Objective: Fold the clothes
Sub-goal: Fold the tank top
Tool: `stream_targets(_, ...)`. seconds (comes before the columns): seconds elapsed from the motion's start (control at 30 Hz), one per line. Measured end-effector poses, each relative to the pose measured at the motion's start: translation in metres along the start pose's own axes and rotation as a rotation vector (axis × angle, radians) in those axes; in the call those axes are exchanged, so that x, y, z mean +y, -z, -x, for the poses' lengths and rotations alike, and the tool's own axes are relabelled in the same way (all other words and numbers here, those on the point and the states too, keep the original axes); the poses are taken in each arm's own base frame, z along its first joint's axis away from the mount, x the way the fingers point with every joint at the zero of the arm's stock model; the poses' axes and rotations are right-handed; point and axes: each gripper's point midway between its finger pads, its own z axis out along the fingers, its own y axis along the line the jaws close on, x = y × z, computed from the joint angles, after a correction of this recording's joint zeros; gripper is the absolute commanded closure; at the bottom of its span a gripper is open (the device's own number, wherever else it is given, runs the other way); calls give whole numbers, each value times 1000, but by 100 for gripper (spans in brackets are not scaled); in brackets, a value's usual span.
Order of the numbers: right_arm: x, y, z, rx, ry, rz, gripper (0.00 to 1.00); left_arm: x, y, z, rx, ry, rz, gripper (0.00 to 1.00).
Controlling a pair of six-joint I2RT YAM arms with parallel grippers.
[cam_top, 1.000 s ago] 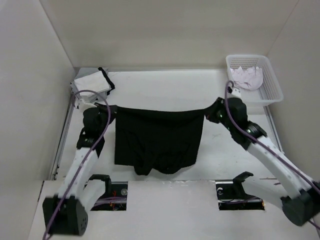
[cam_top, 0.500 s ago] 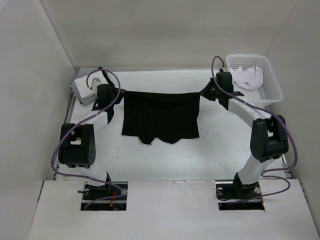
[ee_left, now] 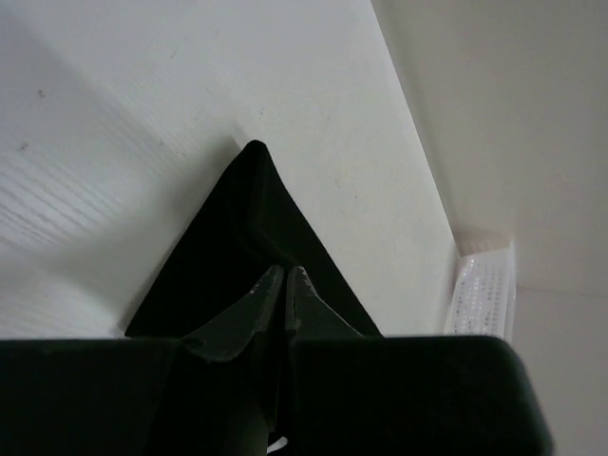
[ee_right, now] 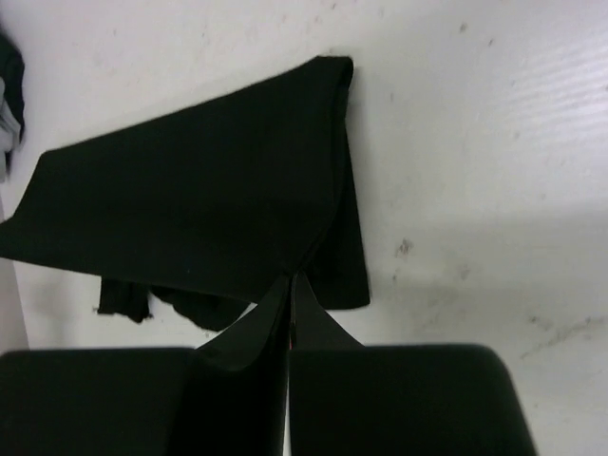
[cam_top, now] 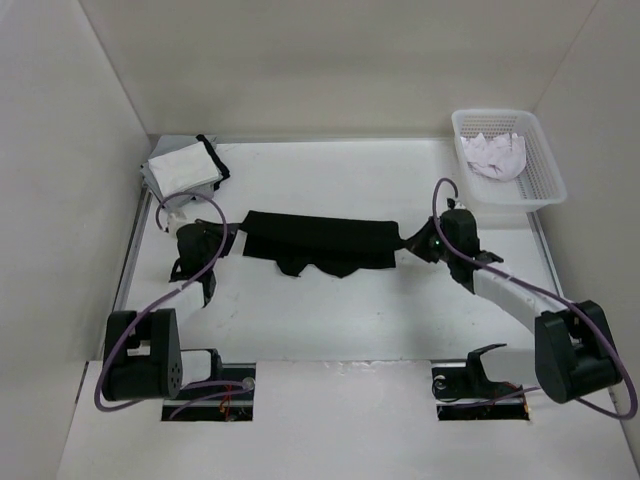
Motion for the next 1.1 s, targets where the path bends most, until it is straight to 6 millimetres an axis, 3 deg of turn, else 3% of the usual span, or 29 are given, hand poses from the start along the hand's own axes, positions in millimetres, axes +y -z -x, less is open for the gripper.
stream_targets(0.17, -4, 10, -29, 24, 4, 12, 97, 4, 16, -5, 6, 1, -39, 97)
stream_targets(0.37, -31, 5, -71, 111, 0, -71, 56, 51, 17, -16, 46, 40, 72, 75)
stream_targets(0.47, -35, 6, -69, 98, 3, -77, 47, 62, 22, -6, 14, 75, 94, 75)
stream_targets(0.53, -34, 4, -61, 74, -5, -71, 45, 56, 27, 6, -26, 83, 74, 74)
stream_targets(0.63, -36, -8, -52, 66, -27, -68, 47, 35, 32, 15, -62, 67, 8, 75)
stream_targets(0.73, -36, -30, -50, 89, -76, -49, 54, 23, 32, 7, -41, 48, -25, 75)
stream_targets(0.93, -19, -59, -53, 123, -193, 52, 92, 21, 29, -20, 35, 21, -27, 76)
stream_targets(1.1, -23, -54, -47, 106, -271, 71, 100, 7, 29, -51, 111, -20, -70, 76)
